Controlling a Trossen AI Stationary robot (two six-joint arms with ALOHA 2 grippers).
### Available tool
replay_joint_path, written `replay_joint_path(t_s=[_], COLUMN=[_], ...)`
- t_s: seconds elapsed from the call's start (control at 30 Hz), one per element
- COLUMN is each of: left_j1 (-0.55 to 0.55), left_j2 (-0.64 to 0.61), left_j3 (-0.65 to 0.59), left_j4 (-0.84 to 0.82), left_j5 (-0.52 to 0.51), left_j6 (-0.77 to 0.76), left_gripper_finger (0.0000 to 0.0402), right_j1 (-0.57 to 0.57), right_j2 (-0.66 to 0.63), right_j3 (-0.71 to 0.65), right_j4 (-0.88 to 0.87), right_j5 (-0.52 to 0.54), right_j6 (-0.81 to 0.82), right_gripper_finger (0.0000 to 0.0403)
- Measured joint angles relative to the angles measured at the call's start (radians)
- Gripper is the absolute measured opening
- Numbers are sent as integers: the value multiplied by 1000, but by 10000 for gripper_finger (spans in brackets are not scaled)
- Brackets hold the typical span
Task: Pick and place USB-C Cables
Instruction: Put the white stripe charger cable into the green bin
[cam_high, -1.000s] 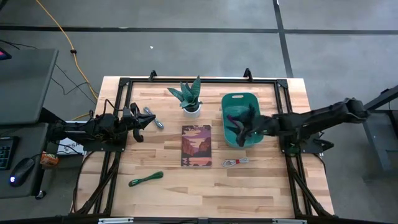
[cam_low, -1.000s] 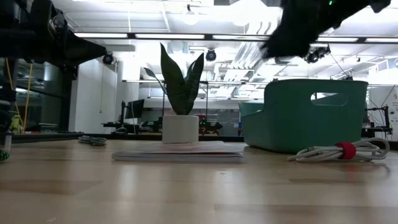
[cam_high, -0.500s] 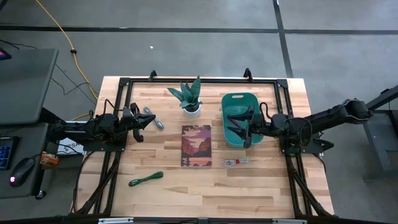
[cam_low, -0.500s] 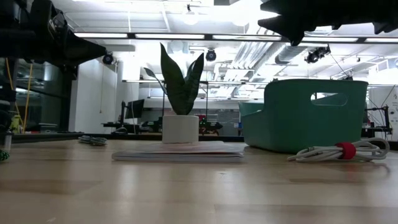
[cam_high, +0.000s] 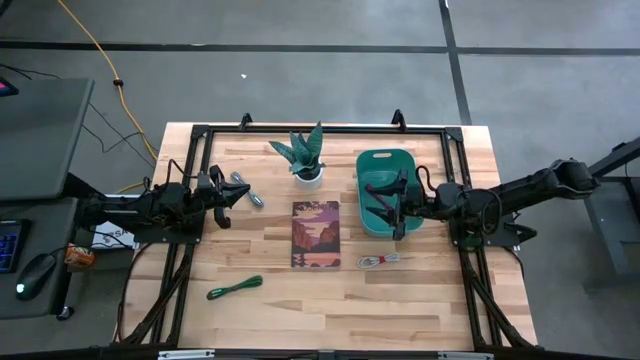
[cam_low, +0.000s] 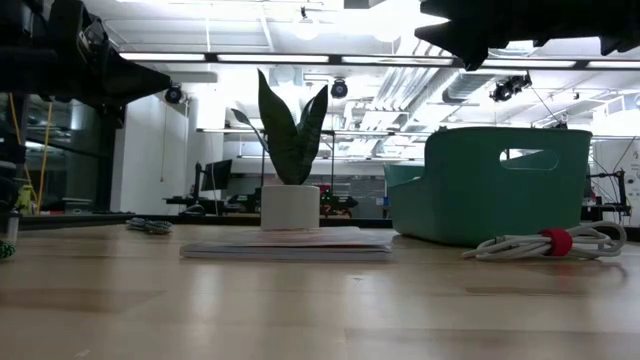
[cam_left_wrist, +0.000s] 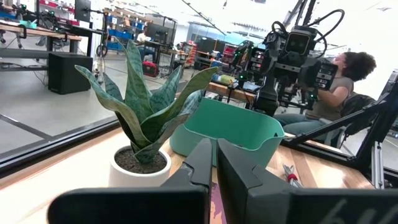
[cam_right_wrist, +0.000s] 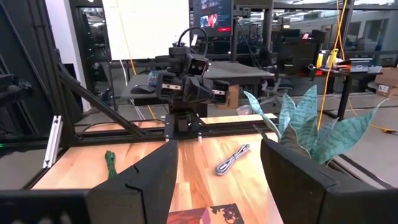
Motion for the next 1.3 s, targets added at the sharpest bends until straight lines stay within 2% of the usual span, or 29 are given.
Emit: replay_joint_path(t_s=[0.7,0.8,0.93,1.1,1.3], left_j1=[0,0,1,22,35], left_j2=[0,0,7,72,189], left_j3=[0,0,13,143,254], left_j4=[27,104,233,120,-4], left_j5=[0,0,-1,-44,-84], left_j6=[-26,-41,22,34,27], left_gripper_finger=[3,3,3,7,34], right_j1=[0,0,0,0,0], right_j2=[0,0,0,1,1], right_j3=[0,0,0,0,0], right_j4=[-6,-6,-6,-6,-6], right_j5=[0,0,0,0,0], right_j6=[7,8,8,2,0], right_gripper_finger=[220,220,220,220,220])
